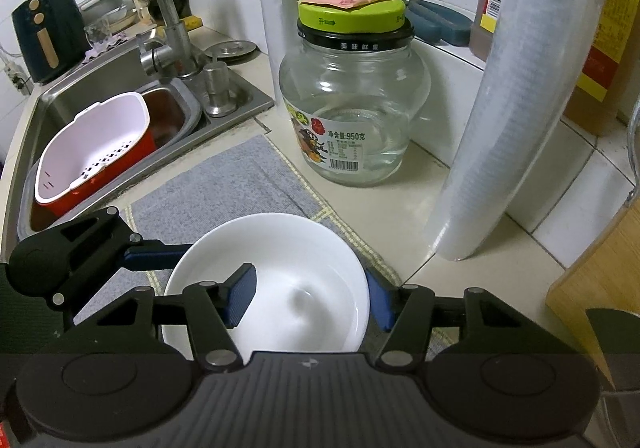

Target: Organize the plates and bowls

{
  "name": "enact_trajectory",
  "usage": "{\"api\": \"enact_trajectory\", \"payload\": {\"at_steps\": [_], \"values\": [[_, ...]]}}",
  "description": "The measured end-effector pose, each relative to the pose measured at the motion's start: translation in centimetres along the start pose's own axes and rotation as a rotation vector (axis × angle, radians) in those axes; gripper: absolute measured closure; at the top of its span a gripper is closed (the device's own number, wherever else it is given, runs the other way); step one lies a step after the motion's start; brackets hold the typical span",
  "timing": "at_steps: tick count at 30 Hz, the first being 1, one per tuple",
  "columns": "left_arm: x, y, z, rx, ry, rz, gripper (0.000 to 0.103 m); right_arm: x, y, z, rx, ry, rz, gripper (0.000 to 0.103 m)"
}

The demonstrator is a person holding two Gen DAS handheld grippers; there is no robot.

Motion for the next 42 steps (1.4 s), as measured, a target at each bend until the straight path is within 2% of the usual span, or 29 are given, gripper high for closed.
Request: {"api": "enact_trajectory", "payload": {"at_steps": [18, 42], "values": [[0.5, 1.4, -4.1, -0.018, -0.001, 0.029, 0.009, -1.6, -2.8, -3.9, 0.022, 0.017, -0.004, 0.039], [-0.1, 5.6, -11.3, -0.060, 0.018, 0.088, 0.009, -6.8, -7.0, -11.3, 0.030, 0.075, -0.012, 0.038]]}}
Point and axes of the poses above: each gripper's, at about its wrist camera, not at the fingertips, and z roughly the way its jaws point, y to its right, x to its top, the point moved 2 cm from there along z, roughly the way its jaws point, and after that the axes turned 10 degrees about x, right-handed, at the moved point
